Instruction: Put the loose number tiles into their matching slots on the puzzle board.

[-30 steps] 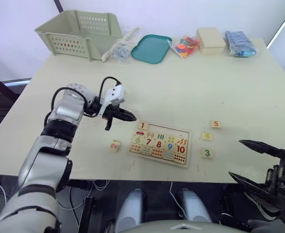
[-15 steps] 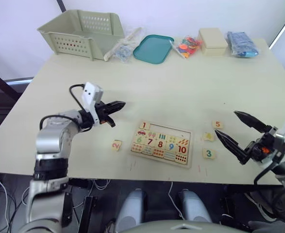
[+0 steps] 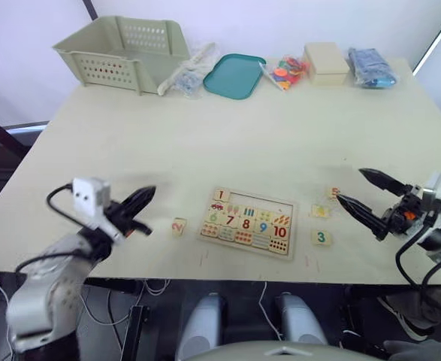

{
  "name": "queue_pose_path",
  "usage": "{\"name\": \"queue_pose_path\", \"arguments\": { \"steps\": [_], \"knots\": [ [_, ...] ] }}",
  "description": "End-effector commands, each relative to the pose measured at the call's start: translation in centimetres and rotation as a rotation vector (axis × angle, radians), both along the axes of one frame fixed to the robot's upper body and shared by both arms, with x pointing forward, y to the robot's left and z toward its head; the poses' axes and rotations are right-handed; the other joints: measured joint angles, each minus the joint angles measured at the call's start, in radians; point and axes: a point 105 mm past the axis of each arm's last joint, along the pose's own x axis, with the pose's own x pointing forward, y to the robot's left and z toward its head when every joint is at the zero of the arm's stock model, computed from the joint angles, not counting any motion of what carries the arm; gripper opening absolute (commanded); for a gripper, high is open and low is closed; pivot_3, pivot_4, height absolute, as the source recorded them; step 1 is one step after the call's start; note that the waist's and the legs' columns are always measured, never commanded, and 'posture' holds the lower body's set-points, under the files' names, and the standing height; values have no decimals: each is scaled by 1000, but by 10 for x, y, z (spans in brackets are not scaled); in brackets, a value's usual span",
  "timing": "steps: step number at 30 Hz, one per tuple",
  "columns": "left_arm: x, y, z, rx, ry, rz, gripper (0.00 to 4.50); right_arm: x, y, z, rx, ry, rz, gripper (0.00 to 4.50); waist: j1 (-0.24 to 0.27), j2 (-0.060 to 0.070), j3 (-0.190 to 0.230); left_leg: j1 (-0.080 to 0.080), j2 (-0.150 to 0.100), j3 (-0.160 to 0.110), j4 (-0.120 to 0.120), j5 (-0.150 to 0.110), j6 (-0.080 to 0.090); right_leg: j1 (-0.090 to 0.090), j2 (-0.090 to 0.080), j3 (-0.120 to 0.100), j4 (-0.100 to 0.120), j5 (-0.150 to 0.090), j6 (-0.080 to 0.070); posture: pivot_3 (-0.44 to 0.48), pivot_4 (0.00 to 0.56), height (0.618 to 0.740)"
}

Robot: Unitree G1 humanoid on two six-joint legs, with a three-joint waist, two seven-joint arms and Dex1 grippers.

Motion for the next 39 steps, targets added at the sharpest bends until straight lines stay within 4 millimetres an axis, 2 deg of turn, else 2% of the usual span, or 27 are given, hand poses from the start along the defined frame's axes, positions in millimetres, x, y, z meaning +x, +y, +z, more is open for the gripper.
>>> {"name": "queue_pose_path", "arguments": {
  "steps": [1,5,6,9,11,16,20,24,26,30,32,34,37,39],
  "knots": [
    [-15,10,14,34,-25,-66,898,-9,-6,10,-44,-12,52,4500,5,0,0,0,0,0,0,0,0,0,0,0,0,0,0,0,150,740],
    [-39,25,-3,65,67,-155,2736,-40,-26,-9,-127,91,99,4500,13,0,0,0,0,0,0,0,0,1,0,0,-2,0,0,0,150,740],
    [-42,27,-6,71,79,-163,3332,-45,-30,-12,-139,107,104,4500,15,0,0,0,0,1,-1,-1,1,1,0,0,-3,0,0,0,150,740],
    [-46,29,-11,80,103,-204,4486,-59,-48,-16,-156,140,78,4500,15,0,0,0,0,1,-1,-1,1,1,0,0,-4,0,0,0,150,740],
    [-48,31,-16,94,121,-231,4486,-64,-57,-18,-161,148,60,4500,16,0,-1,0,1,2,-1,-1,1,1,0,0,-5,-2,-4,0,150,740],
    [-46,33,-22,113,132,-261,4486,-69,-65,-22,-173,157,59,4500,16,1,-1,1,2,2,-1,-1,1,1,1,0,-5,-3,-4,0,150,740],
    [-39,25,-21,116,115,-289,4486,-67,-62,-19,-176,133,95,4500,19,1,-1,0,2,2,-1,-1,1,1,0,0,-5,-2,-4,0,150,740],
    [-37,4,-17,162,69,-246,4486,-70,-42,-4,-164,49,231,4500,19,1,-1,1,2,2,-1,-1,1,1,0,0,-5,-1,-1,0,150,740],
    [-37,-3,-16,196,65,-213,4486,-72,-35,-1,-159,59,278,4500,19,1,-1,0,3,2,-1,-1,1,1,0,0,-5,0,0,0,150,740],
    [-43,-35,-14,212,97,-126,4486,-69,-25,8,-202,57,390,4500,20,1,-1,0,3,2,-1,-1,1,1,0,1,-5,0,0,0,150,740],
    [-42,-50,-15,212,156,-40,4486,-68,-22,9,-233,60,439,4500,22,1,-1,0,2,3,0,-1,2,2,-1,1,-6,0,0,0,150,740],
    [-43,-54,-22,306,249,26,4486,-66,-22,11,-228,62,451,4500,26,1,-1,0,2,0,1,-1,2,3,0,-1,-6,0,0,0,150,740],
    [-40,-70,-18,256,269,39,4486,-62,-24,13,-229,65,454,4500,23,1,-1,1,1,-1,1,-1,2,4,0,-1,-5,0,0,0,150,740],
    [-38,-71,-20,269,292,73,4486,-61,-25,14,-236,68,458,4500,23,1,-1,1,1,-1,1,-1,1,4,0,-2,-5,0,0,0,150,740]
  ]
}}
